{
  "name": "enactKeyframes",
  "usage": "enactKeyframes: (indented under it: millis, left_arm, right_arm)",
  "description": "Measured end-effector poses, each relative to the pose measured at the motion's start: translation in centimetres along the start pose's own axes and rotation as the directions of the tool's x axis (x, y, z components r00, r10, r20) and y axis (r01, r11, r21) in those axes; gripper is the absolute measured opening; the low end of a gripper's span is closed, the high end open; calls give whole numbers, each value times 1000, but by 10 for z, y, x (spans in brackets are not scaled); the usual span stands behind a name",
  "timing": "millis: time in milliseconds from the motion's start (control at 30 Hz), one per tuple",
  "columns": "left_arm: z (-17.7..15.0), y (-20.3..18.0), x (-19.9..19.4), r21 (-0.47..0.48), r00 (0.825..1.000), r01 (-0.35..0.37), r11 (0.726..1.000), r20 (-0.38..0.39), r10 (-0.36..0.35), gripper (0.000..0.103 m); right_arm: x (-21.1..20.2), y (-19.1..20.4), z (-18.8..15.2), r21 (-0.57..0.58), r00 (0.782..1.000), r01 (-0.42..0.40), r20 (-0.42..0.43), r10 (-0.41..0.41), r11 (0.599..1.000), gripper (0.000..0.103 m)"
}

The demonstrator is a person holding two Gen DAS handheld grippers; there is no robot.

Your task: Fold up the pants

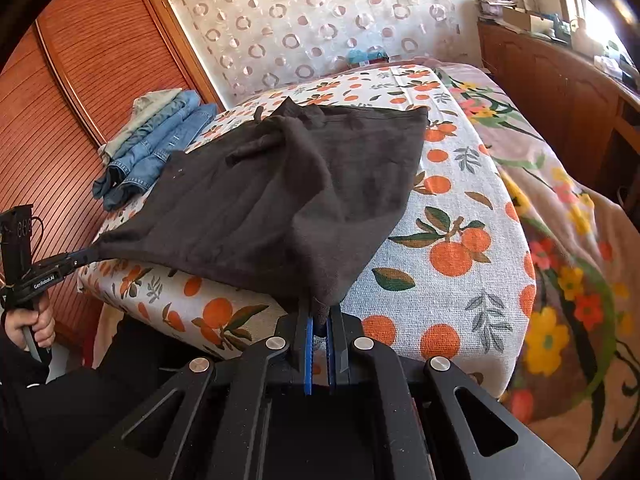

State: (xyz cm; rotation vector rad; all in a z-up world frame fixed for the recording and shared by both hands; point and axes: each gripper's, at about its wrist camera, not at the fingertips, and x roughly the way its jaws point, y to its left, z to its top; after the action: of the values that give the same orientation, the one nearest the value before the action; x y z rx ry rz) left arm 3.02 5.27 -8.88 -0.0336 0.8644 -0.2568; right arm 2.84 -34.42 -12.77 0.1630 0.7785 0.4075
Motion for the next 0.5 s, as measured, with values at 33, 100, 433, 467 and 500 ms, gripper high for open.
enactKeyframes:
  millis: [33, 100, 433, 467, 500]
  left_arm:
    - [0, 0, -1, 1, 1000, -2, 1000, 4, 2, 10]
    - [1, -1, -4, 5, 1000, -7, 1000, 14, 7, 11]
    - [2, 14, -11, -16, 997, -67, 998, 28, 67, 20]
    - [2, 15, -9, -19, 997, -73, 997, 28, 73, 23]
    - [1, 17, -8, -23, 996, -79, 997, 28, 80, 25]
  right_arm:
    - [-1, 0, 0, 1, 1000, 0, 3, 0, 1000, 5]
    - [0, -2, -1, 3, 1000, -2, 6, 2, 1000, 5]
    - [1, -5, -3, 33, 1000, 15, 26, -15, 999, 5]
    - [0, -4, -2, 33, 999, 14, 31, -15, 999, 5]
    - [-1, -4, -1, 33, 999, 13, 36, -14, 999, 5]
